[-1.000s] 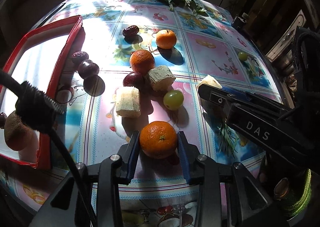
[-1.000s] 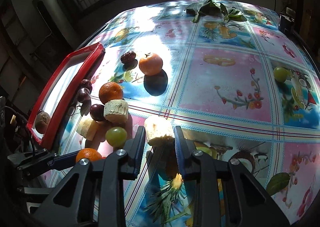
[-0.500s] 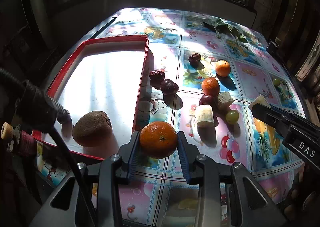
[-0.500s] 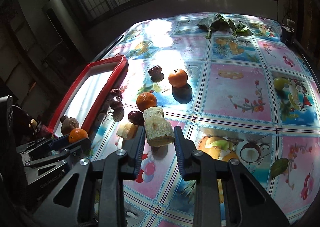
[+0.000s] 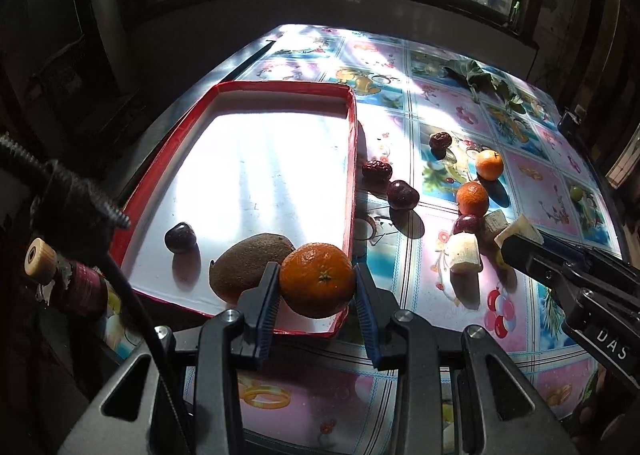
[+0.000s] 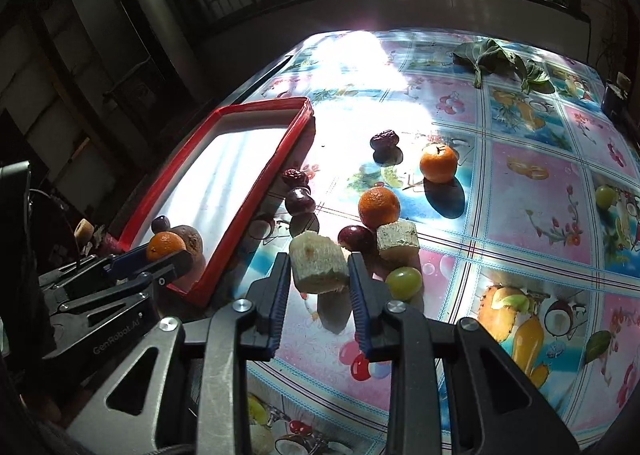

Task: Organize fruits
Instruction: 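Carry the mandarin in the left tool and chunk in the right tool over the tray, then open left tool to drop the mandarin while right tool releases the chunk in the tray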

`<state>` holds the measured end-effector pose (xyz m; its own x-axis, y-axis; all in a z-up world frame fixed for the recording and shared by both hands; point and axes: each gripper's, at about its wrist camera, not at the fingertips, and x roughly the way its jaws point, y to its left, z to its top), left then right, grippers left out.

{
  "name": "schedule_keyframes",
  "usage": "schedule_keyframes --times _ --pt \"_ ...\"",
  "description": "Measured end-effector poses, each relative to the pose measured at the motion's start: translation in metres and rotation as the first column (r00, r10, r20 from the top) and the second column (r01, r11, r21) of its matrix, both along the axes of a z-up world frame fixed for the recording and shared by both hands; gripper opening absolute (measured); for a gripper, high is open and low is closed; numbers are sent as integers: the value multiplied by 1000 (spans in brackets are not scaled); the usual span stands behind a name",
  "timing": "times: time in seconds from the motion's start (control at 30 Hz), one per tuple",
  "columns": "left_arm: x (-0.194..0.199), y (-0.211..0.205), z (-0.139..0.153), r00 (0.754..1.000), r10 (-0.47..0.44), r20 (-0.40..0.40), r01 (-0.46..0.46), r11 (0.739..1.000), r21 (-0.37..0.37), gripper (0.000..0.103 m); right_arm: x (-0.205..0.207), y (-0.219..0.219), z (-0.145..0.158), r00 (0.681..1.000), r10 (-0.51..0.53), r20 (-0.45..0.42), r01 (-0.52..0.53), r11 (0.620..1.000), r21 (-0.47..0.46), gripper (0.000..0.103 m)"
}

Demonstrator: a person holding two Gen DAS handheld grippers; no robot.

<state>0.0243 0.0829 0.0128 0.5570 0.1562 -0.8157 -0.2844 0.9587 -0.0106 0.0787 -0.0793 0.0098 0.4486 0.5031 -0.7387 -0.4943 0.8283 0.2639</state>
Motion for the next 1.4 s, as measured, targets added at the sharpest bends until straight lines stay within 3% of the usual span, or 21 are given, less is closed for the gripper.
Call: schedule_keyframes --times 0.53,0.8,1.03,1.4 --pt "1 21 1 1000 29 7 -29 1000 -12 36 0 30 -3 999 47 -7 -47 999 -14 31" --pt "4 64 6 997 83 10 -82 992 -100 36 7 52 -5 997 71 -15 -71 997 -23 31" --pt "24 130 1 977 210 -22 -212 968 -136 36 16 107 -6 987 162 -18 -162 987 -13 31" --pt "56 150 -38 967 229 -112 -241 964 -113 36 37 177 -40 968 241 -75 -247 965 -89 31"
